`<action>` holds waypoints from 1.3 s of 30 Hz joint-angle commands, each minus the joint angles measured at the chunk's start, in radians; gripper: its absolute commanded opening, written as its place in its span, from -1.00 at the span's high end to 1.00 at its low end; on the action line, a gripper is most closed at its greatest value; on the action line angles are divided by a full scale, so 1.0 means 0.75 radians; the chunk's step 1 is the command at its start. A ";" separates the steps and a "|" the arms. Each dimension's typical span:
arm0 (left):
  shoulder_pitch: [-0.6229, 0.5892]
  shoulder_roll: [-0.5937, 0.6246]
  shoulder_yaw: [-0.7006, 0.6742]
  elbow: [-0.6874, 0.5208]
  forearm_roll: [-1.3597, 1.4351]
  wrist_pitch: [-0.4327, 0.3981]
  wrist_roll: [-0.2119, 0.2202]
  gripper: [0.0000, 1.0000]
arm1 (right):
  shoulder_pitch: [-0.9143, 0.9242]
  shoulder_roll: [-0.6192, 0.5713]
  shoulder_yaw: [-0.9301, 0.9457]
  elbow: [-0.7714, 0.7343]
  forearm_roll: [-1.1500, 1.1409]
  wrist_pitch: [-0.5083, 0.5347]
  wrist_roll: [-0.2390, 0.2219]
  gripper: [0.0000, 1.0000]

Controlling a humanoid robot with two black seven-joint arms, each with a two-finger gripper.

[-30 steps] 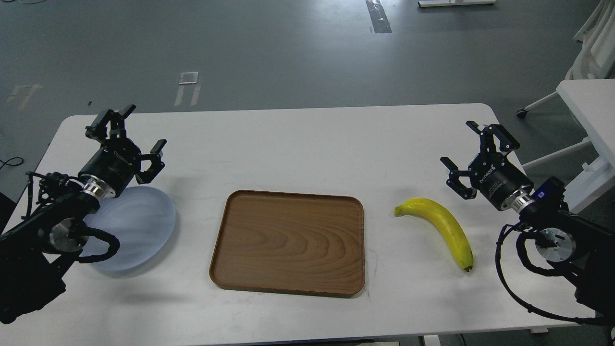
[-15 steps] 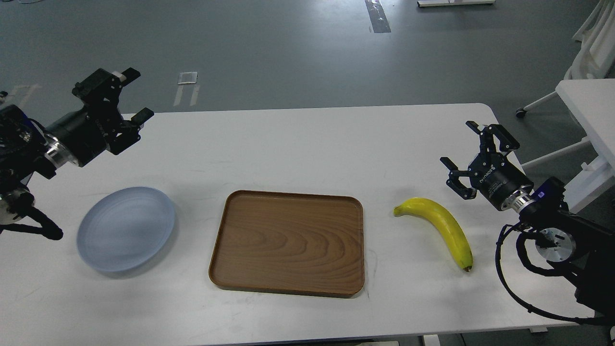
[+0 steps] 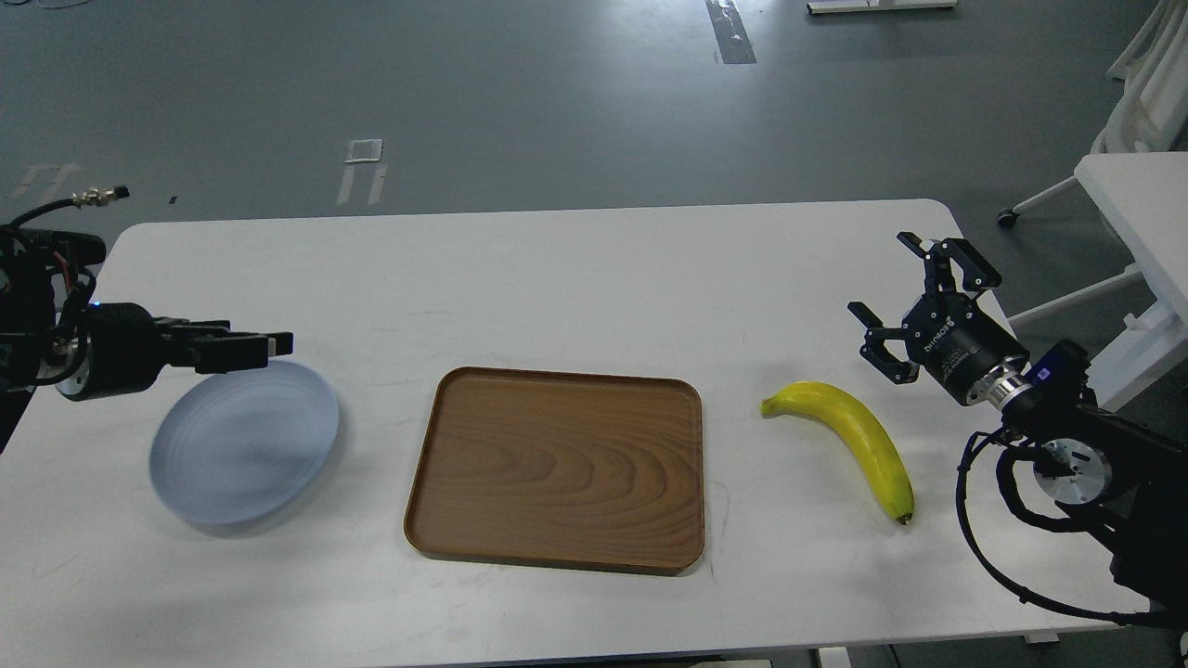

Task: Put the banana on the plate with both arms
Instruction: 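Lower the left gripper and grasp the plate's rim, then lift the plate with the left gripper toward the wooden tray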

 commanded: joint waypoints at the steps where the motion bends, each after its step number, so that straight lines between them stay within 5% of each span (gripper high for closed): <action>1: -0.001 -0.010 0.122 0.127 -0.010 0.093 0.000 -1.00 | -0.005 -0.008 -0.001 0.003 0.000 0.000 0.000 -1.00; 8: 0.003 -0.059 0.288 0.381 -0.243 0.142 0.000 -0.94 | -0.005 -0.006 0.001 0.005 0.000 0.000 0.000 -1.00; 13: 0.005 -0.064 0.319 0.410 -0.268 0.144 0.000 -0.89 | -0.005 -0.003 0.003 0.005 0.000 0.000 0.000 -1.00; 22: 0.010 -0.105 0.358 0.467 -0.268 0.144 0.000 -0.23 | -0.005 -0.003 0.003 0.005 0.000 0.000 0.000 -1.00; 27: 0.012 -0.107 0.384 0.467 -0.272 0.142 0.000 -0.04 | -0.005 -0.003 0.003 0.003 0.000 0.000 0.000 -1.00; 29: 0.012 -0.107 0.386 0.465 -0.270 0.136 0.000 0.50 | -0.005 -0.003 0.001 0.003 0.000 0.000 0.000 -1.00; 30: 0.012 -0.107 0.386 0.465 -0.270 0.136 0.000 0.51 | -0.005 -0.003 0.001 0.003 0.000 0.000 0.000 -1.00; 31: 0.012 -0.107 0.386 0.465 -0.270 0.138 0.000 0.99 | -0.005 -0.001 0.001 0.001 -0.002 0.000 0.000 -1.00; 39: -0.005 -0.103 0.382 0.446 -0.270 0.144 0.000 1.00 | -0.005 0.003 -0.006 0.001 -0.004 0.000 0.000 -1.00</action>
